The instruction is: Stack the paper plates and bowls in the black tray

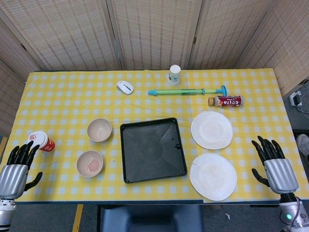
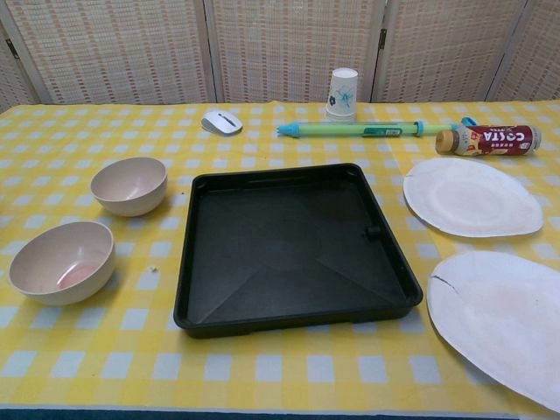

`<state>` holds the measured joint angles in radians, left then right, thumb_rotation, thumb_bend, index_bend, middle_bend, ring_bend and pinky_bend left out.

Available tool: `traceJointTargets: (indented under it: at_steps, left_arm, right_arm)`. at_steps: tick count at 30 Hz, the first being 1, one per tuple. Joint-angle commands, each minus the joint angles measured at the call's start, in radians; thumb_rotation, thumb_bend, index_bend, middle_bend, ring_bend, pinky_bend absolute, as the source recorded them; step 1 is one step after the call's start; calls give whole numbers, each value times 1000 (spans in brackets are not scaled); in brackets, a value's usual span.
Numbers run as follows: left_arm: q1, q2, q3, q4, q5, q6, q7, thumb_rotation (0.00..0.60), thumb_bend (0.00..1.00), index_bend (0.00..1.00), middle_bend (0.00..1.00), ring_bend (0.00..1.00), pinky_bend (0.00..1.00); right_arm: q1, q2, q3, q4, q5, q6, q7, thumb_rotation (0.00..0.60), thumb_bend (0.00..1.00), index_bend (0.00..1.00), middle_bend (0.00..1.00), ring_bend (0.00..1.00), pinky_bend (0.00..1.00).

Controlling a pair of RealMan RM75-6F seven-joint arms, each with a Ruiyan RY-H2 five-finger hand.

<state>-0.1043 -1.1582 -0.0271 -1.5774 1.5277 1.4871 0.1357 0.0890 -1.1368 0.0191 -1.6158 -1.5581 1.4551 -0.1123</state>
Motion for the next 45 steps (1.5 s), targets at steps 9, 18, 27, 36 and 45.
traceJointTargets:
  at_steps: [9,18,27,36,45]
  left_arm:
    - [-5,0,2,-9,11,-1,1,600,358,0,0,0,0]
    - [-7,11,1,-6,29,11,-37,600,358,0,0,0,0]
    - [3,3,13,-20,55,33,-10,600,359,0,0,0,0]
    - [-3,-8,12,-21,48,17,14,600,359,0,0,0,0]
    - [-8,-9,25,-25,52,-4,27,600,358,0,0,0,0]
  right_arm:
    - [-5,-8,-11,24,-39,25,16,600,349,0,0,0,0]
    - [-11,-35,-89,141,-176,42,15,600,350,258,0,0,0]
    - [-21,-83,-169,338,-279,56,89,600,349,422,0,0,0]
    - [-33,-191,-210,551,-334,101,205,600,349,424,0,0,0]
    - [-33,-283,-225,697,-332,91,269,600,355,454,2,0,0]
